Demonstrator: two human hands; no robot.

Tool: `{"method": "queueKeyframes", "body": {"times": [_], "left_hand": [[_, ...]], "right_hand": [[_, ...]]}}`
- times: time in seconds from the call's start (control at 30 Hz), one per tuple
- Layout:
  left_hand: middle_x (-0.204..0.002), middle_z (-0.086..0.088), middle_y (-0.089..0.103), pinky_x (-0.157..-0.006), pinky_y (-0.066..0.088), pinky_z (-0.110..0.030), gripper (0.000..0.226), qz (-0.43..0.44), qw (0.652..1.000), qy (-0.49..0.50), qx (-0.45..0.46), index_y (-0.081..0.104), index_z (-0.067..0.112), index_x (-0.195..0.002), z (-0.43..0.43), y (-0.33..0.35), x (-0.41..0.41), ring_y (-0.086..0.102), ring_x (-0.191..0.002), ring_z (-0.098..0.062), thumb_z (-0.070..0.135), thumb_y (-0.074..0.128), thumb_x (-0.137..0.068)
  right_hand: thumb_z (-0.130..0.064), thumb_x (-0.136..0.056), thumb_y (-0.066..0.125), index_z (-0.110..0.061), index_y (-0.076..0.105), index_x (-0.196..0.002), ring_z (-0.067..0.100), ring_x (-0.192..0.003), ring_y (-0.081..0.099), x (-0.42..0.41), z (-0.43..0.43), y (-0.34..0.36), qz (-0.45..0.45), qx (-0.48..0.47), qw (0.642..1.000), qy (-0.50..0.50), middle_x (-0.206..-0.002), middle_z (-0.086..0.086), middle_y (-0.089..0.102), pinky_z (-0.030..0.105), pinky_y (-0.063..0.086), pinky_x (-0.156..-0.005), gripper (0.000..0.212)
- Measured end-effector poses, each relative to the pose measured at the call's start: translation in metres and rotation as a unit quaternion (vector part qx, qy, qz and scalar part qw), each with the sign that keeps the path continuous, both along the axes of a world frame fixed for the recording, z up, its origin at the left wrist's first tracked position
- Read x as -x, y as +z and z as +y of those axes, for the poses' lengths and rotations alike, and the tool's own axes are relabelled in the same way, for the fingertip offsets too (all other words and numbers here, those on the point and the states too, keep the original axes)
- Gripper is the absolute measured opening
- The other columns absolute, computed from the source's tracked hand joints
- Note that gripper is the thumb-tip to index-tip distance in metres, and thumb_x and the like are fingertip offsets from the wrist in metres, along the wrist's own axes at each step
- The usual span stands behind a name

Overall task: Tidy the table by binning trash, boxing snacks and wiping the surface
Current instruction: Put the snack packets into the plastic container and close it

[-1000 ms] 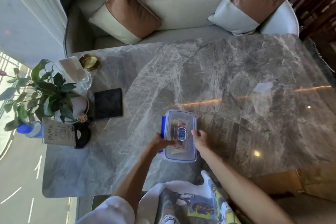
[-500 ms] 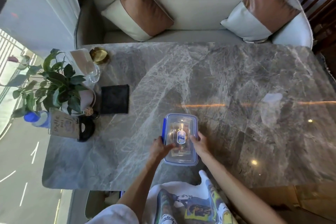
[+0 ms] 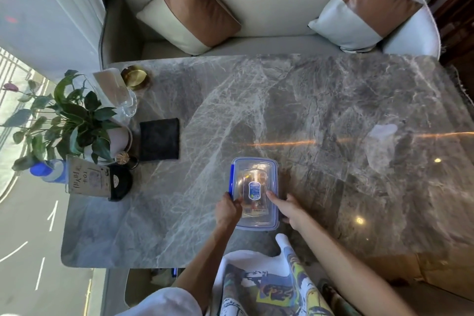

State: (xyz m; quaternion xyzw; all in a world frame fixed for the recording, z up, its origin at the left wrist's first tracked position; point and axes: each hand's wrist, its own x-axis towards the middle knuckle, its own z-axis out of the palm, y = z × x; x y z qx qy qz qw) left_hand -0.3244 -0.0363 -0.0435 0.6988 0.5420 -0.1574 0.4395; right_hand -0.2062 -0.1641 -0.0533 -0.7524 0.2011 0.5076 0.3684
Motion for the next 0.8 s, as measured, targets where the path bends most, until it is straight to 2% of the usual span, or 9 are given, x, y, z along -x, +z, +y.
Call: {"method": "queueKeyframes", "body": {"times": [0.1,0.2,0.27,0.4,0.5,0.6,0.63,0.7,0.8], "left_hand": [[-0.119,-0.025,0.063,-0.087,0.048,-0.041,0.033,0.005,1.0,-0.006,0.018,0.05,-0.001,-0.12,0.0,0.001,-0.003,0.06,-0.108,-0.04,0.021,0.051,-0.095],[-0.122,-0.022,0.062,-0.088,0.047,-0.04,0.037,-0.021,0.999,0.002,0.048,0.046,0.003,-0.126,0.004,0.003,-0.005,0.06,-0.109,-0.04,0.018,0.052,-0.093],[-0.127,-0.019,0.061,-0.092,0.048,-0.041,0.05,-0.051,0.995,0.014,0.079,0.038,0.008,-0.136,0.008,0.004,-0.007,0.06,-0.112,-0.038,0.012,0.054,-0.089],[-0.142,-0.018,0.049,-0.104,0.045,-0.051,0.089,-0.091,0.978,0.065,0.173,0.003,0.014,-0.155,0.019,0.005,-0.014,0.053,-0.124,-0.037,-0.004,0.053,-0.083],[-0.125,-0.019,0.055,-0.094,0.051,-0.052,0.077,-0.11,0.97,0.107,0.187,0.018,0.013,-0.149,0.015,0.01,-0.016,0.058,-0.111,-0.037,-0.008,0.05,-0.082],[-0.112,-0.018,0.052,-0.06,0.054,-0.043,0.051,-0.072,0.954,0.194,0.217,0.03,0.01,-0.129,-0.008,0.021,-0.014,0.059,-0.091,-0.032,0.002,0.054,-0.085],[-0.113,-0.019,0.051,-0.058,0.055,-0.046,0.05,-0.057,0.943,0.217,0.246,0.03,0.01,-0.126,-0.015,0.02,-0.012,0.059,-0.09,-0.033,0.006,0.058,-0.085],[-0.118,-0.021,0.048,-0.074,0.055,-0.057,0.055,-0.049,0.921,0.243,0.3,0.027,0.011,-0.125,-0.025,0.016,-0.007,0.058,-0.096,-0.032,0.011,0.065,-0.084],[-0.133,-0.019,0.046,-0.084,0.051,-0.057,0.066,-0.083,0.919,0.264,0.281,0.023,0.017,-0.126,-0.027,0.013,-0.002,0.053,-0.106,-0.029,0.01,0.069,-0.079]], "right_hand": [[-0.043,-0.079,0.076,-0.007,0.049,-0.135,0.029,-0.113,0.059,0.005,0.0,-0.002,-0.027,-0.03,0.999,-0.032,-0.133,0.014,0.06,0.038,0.048,-0.09,0.072],[-0.027,-0.084,0.074,-0.003,0.059,-0.123,0.023,-0.094,0.062,0.018,0.005,-0.001,-0.115,-0.055,0.989,-0.081,-0.119,0.015,0.067,0.034,0.05,-0.084,0.047],[-0.025,-0.087,0.072,-0.001,0.06,-0.126,0.026,-0.098,0.063,0.028,0.01,0.001,-0.18,-0.029,0.98,-0.081,-0.121,0.018,0.067,0.033,0.048,-0.09,0.048],[-0.036,-0.088,0.069,-0.006,0.059,-0.132,0.036,-0.114,0.059,0.037,0.017,0.005,-0.259,0.073,0.963,-0.014,-0.127,0.022,0.059,0.035,0.045,-0.097,0.054],[-0.037,-0.091,0.064,-0.012,0.065,-0.127,0.034,-0.107,0.059,0.028,0.023,0.004,-0.283,0.114,0.952,0.029,-0.119,0.019,0.057,0.032,0.044,-0.094,0.044],[-0.034,-0.094,0.061,-0.017,0.065,-0.128,0.03,-0.109,0.057,0.01,0.028,0.006,-0.314,0.108,0.937,0.112,-0.118,0.014,0.054,0.035,0.044,-0.098,0.038],[-0.033,-0.093,0.062,-0.019,0.063,-0.129,0.03,-0.109,0.056,0.001,0.028,0.007,-0.324,0.091,0.929,0.157,-0.118,0.013,0.053,0.036,0.044,-0.099,0.038],[-0.032,-0.094,0.061,-0.022,0.061,-0.131,0.028,-0.114,0.053,-0.021,0.029,0.01,-0.332,0.061,0.906,0.255,-0.123,0.01,0.052,0.037,0.042,-0.102,0.039],[-0.038,-0.095,0.058,-0.029,0.056,-0.136,0.026,-0.127,0.043,-0.044,0.033,0.014,-0.32,0.041,0.876,0.36,-0.137,0.005,0.048,0.036,0.035,-0.106,0.042]]}}
